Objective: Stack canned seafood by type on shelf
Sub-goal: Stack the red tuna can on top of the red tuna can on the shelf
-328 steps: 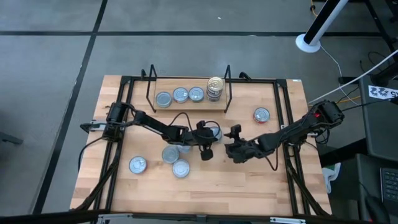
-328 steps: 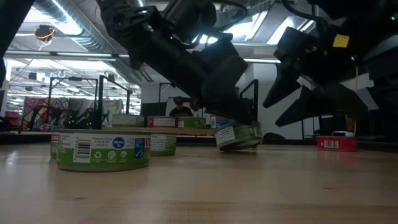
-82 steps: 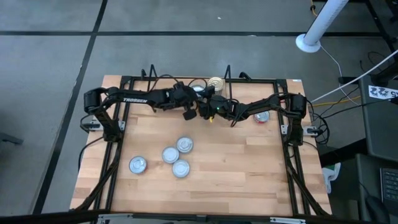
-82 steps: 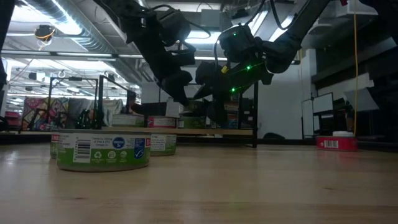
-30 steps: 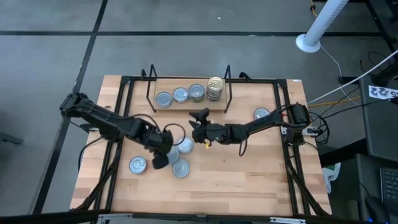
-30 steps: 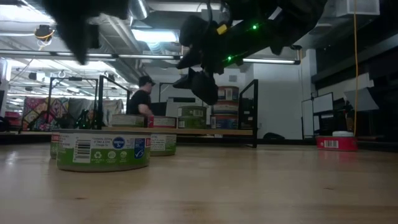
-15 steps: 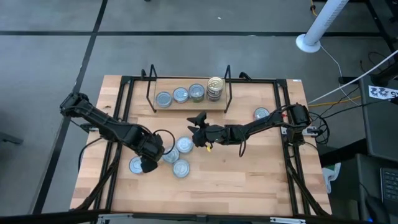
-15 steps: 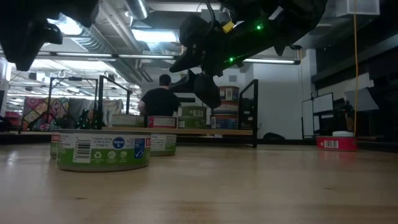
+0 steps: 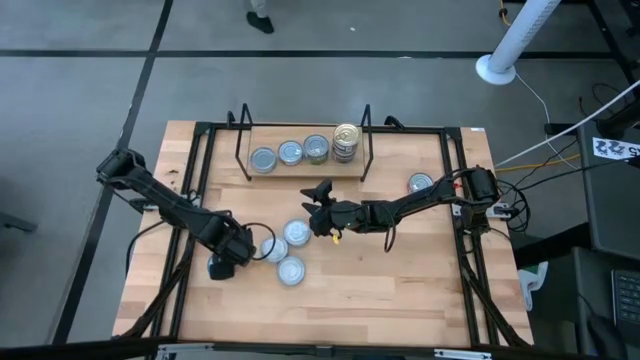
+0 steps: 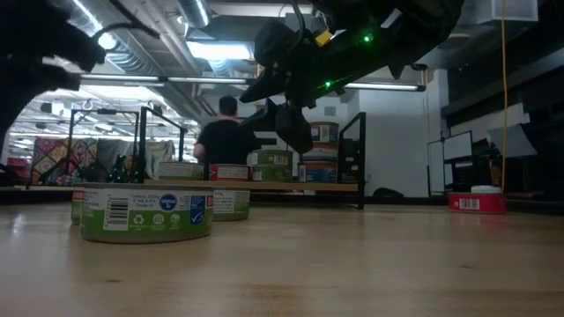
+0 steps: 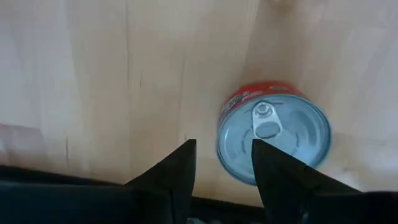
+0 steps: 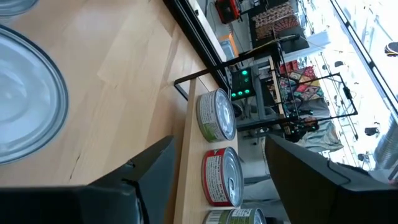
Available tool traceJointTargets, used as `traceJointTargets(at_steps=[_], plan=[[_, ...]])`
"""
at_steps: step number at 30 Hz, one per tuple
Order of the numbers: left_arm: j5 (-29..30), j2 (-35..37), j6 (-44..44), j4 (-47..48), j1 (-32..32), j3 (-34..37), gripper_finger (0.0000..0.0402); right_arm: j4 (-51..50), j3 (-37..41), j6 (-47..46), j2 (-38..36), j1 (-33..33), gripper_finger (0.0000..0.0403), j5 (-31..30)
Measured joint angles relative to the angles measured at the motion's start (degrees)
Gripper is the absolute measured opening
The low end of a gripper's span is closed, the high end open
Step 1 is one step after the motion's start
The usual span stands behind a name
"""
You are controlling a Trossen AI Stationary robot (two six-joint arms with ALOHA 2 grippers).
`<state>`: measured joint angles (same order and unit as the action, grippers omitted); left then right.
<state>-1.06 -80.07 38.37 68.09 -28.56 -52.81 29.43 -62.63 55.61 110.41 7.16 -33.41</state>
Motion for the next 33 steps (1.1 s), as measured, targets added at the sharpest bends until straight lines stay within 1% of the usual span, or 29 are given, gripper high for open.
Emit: traceJointTargets(at_steps=[6, 14, 24, 28, 33], plan=[[0.0, 0.0, -2.9, -6.3, 0.1, 4.5, 0.0135, 0.0, 0.0, 0.0, 0.0, 0.0, 0.0250, 0.0], [-0.2, 0.0, -3.0, -10.2, 0.1, 7.7, 0.0124, 0.0, 0.0, 0.0, 0.0, 0.0, 0.0250, 0.0], [-0.6, 0.2, -3.7, -13.9, 0.1, 10.9, 0.0123, 0.0, 0.0, 0.1, 0.0, 0.0, 0.0250, 0.0], [-0.7, 0.2, -4.0, -14.5, 0.2, 11.1, 0.0123, 0.0, 0.0, 0.1, 0.0, 0.0, 0.0250, 0.0], [-3.9, 0.1, -4.0, -15.3, 0.2, 11.2, 0.0114, 0.0, 0.0, 0.1, 0.0, 0.0, 0.0250, 0.0]])
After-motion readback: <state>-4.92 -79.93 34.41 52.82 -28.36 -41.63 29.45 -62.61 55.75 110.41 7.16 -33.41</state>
